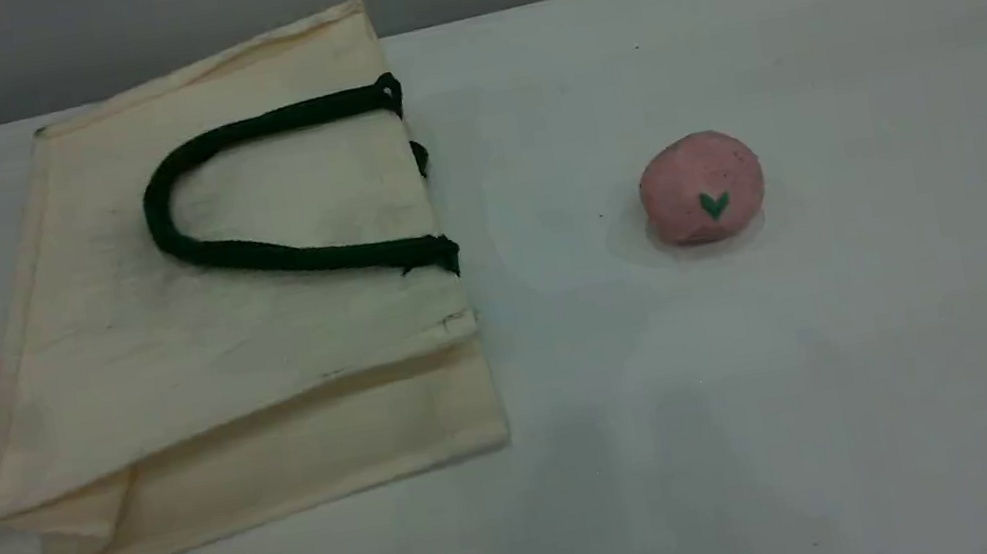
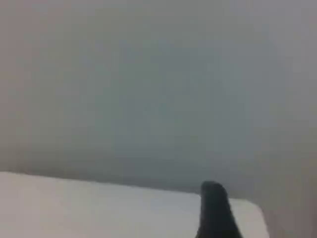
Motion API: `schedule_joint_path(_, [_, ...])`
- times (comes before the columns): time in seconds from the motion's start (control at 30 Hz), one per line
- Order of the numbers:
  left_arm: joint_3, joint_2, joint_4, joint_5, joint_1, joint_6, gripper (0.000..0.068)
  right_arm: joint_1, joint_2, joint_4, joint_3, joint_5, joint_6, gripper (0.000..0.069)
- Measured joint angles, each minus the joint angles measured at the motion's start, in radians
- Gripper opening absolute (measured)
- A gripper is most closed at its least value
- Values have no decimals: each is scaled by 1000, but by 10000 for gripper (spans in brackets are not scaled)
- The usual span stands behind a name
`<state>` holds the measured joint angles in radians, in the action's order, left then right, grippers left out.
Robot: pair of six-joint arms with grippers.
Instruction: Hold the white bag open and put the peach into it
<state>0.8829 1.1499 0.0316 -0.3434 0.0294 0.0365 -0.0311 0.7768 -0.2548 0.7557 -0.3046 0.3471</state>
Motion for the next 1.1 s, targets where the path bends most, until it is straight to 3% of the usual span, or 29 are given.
schedule_joint_path(0.13, [9,59,0,33,48,55,507,0,58,-36,0,0,0,386])
schedule_joint_path(0.4, [115,251,4,-83,182,50,507,0,135,-38,0,0,-1,386])
schedule_joint_path(0.53, [170,370,22,-150,183,-3,507,0,135,-38,0,23,-1,386])
schedule_joint_path(1.1, [350,776,51,-188,183,-101,507,0,147,-59,0,15,-1,386])
